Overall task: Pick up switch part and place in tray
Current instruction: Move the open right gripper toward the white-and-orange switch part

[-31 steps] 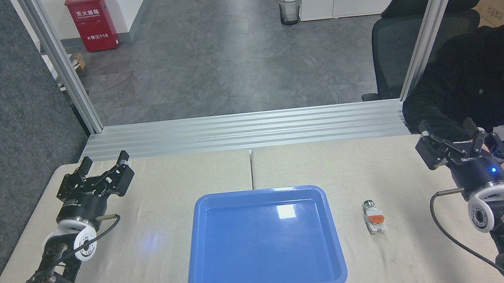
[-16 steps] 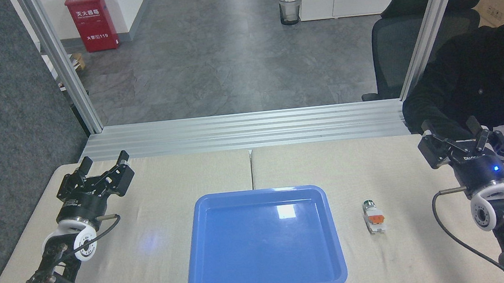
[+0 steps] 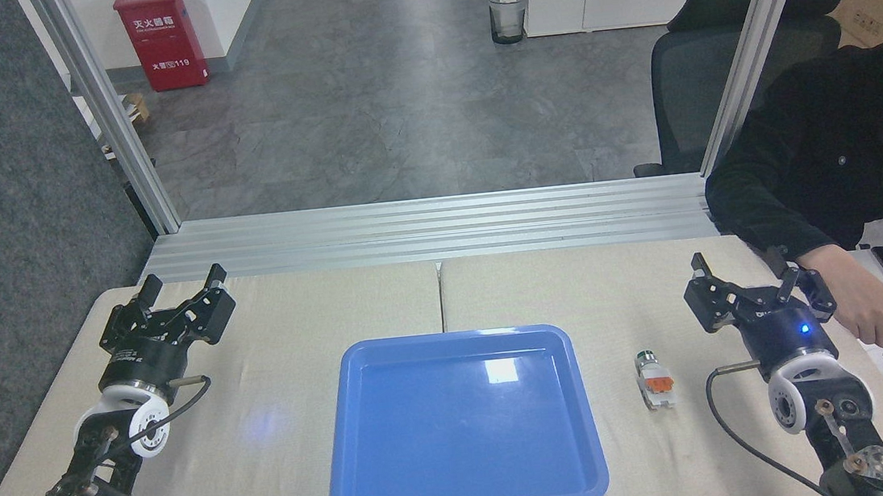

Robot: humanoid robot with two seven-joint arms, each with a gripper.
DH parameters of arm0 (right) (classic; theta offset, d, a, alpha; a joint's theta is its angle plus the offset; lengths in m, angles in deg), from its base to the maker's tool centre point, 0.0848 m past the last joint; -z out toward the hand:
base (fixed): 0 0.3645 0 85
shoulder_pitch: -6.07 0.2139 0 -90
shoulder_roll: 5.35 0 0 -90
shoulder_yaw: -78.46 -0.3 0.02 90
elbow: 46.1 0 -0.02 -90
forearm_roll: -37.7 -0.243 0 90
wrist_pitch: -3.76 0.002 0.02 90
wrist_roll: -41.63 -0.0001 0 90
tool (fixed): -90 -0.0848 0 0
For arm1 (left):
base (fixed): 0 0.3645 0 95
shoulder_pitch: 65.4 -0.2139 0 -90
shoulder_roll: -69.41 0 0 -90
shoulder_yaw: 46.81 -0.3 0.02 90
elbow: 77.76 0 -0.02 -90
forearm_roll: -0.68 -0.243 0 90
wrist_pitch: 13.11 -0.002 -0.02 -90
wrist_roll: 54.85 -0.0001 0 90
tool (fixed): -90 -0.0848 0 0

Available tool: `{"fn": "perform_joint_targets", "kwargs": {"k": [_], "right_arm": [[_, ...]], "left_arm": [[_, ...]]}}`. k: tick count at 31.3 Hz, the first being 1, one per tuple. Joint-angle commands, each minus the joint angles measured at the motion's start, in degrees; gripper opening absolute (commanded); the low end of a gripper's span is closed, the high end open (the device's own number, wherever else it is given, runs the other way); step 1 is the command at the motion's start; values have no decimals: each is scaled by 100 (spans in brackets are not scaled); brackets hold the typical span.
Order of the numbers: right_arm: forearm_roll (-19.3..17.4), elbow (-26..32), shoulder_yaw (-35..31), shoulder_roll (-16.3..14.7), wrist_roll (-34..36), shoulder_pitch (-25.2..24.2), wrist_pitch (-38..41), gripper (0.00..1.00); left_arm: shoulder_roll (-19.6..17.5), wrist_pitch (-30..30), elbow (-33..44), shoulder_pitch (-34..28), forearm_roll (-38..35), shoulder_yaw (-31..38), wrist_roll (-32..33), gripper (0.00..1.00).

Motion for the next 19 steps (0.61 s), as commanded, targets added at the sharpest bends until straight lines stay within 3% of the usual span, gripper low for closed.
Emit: {"fn": "perform_joint_targets", "kwargs": {"k": [1,19], "right_arm": [[64,-472,363,704,8,-474,-10,98],[56,-1325,609,958,25,-563,-10,97]], "left_arm": [[0,-4,0,-8,0,0,-4,100],[0,-4,0,1,0,0,-4,100]]}}
